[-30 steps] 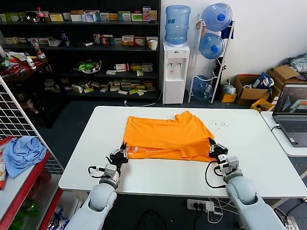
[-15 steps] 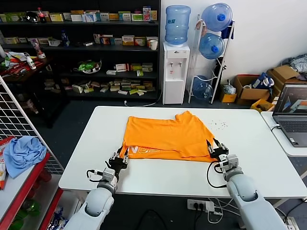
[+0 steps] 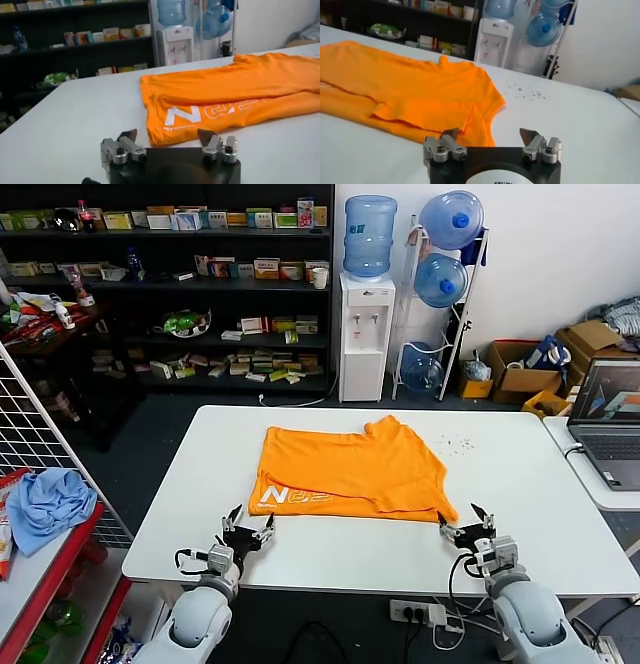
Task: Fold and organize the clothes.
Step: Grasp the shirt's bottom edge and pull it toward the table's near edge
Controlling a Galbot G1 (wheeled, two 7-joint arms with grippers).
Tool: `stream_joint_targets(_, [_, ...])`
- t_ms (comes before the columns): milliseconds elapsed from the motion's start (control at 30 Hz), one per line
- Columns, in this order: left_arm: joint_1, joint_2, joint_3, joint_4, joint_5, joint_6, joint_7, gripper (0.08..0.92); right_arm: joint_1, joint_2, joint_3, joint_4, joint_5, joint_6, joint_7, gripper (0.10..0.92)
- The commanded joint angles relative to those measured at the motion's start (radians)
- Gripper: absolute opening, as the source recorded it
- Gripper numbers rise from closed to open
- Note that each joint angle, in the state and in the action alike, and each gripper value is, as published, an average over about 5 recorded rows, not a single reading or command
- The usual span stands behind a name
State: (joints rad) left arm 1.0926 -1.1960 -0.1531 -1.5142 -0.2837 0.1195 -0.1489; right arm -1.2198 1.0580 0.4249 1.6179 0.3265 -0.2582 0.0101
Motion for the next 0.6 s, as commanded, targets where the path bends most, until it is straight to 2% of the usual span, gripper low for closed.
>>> stream_joint_targets(33, [-0.037, 0.006, -0.009, 0.005, -0.068, 0.026, -0.004, 0.82, -0.03, 0.001, 0.02, 0.006, 0.005, -0.019, -0.005, 0.646])
stream_joint_targets(300, [-0.046, 0.007, -0.016, -0.001, -0.126, 0.063, 0.0, 0.812, -0.015, 0.001, 0.01, -0.009, 0.008, -0.019, -0.01, 0.42])
stream_joint_targets(400, [-0.048, 0.004, -0.014, 0.009, -0.126, 0.073, 0.006, 0.763, -0.011, 0.001, 0.006, -0.011, 0.009, -0.02, -0.01, 0.334])
stream_joint_targets(600, [-0.048, 0.008, -0.014, 0.013, -0.128, 0.104, 0.015, 0.594, -0.007, -0.001, 0.006, -0.008, 0.021, -0.028, -0.003, 0.165])
